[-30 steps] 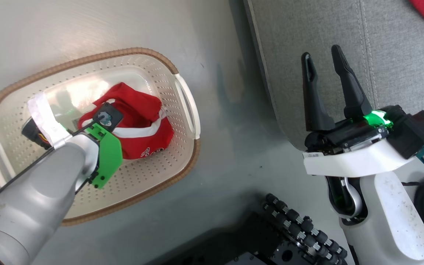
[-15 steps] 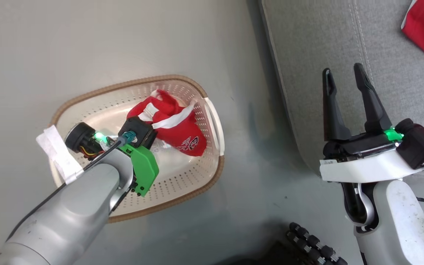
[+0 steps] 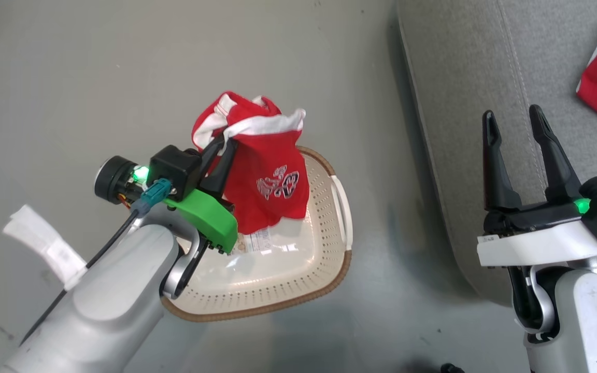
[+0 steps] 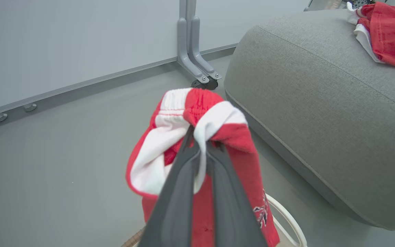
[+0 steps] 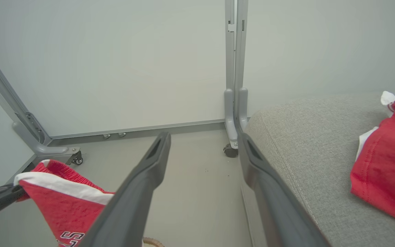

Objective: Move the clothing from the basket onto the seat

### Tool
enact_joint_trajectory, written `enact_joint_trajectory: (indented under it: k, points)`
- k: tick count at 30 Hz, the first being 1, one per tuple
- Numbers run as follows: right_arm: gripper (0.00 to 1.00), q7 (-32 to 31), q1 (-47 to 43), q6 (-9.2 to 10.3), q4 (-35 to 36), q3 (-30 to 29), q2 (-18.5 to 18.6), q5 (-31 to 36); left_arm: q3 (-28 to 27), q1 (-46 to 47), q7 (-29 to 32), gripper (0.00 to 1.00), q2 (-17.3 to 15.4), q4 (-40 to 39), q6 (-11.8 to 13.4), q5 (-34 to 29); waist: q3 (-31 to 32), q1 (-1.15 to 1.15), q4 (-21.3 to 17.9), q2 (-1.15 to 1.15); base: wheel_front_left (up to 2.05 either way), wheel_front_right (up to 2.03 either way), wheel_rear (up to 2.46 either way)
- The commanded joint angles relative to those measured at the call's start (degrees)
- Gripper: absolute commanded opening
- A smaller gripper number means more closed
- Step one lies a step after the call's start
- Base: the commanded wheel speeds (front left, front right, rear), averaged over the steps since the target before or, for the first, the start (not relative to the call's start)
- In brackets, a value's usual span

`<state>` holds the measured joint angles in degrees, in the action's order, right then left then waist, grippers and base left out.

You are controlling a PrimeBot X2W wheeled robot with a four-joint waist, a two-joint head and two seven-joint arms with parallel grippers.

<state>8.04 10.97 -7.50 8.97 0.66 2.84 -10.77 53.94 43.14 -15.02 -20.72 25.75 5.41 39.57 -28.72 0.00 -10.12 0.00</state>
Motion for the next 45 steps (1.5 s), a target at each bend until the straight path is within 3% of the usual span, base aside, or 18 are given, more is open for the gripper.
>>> enact_joint_trajectory:
  k: [1, 9, 20, 30, 45]
  points:
    - [1.00, -0.6, -1.0, 0.02, 0.5, -0.4, 0.1, 0.5, -2.0, -2.6, -0.2, 0.00, -0.6, -2.4, 0.7, -1.1, 4.4, 0.00, 3.9, 0.00, 0.00, 0.00, 0.00]
    - [1.00, -3.6, -3.5, 0.02, 1.8, -1.6, 0.1, 1.7, -16.1, -11.6, -0.2, 0.00, 0.4, -15.7, 1.5, -7.5, 10.3, 0.00, 6.6, 0.00, 0.00, 0.00, 0.00]
    - [1.00, -6.0, -7.0, 0.02, 1.3, -0.5, 0.1, 1.4, -28.2, -19.7, -0.1, 0.00, 3.4, -26.4, -4.5, -15.0, 17.1, 0.00, 8.4, 0.00, 0.00, 0.00, 0.00]
    - [1.00, -7.7, -11.0, 0.02, 1.0, 1.4, 0.1, 0.5, -30.6, -27.2, -0.1, 0.00, 4.6, -29.0, -9.0, -17.0, 23.3, 0.00, 7.8, 0.00, 0.00, 0.00, 0.00]
    - [1.00, -9.3, -15.7, 0.02, 1.6, 3.0, 0.1, -0.5, -29.7, -34.9, 0.0, 0.00, 5.3, -28.6, -8.6, -16.1, 29.0, 0.00, 7.0, 0.00, 0.00, 0.00, 0.00]
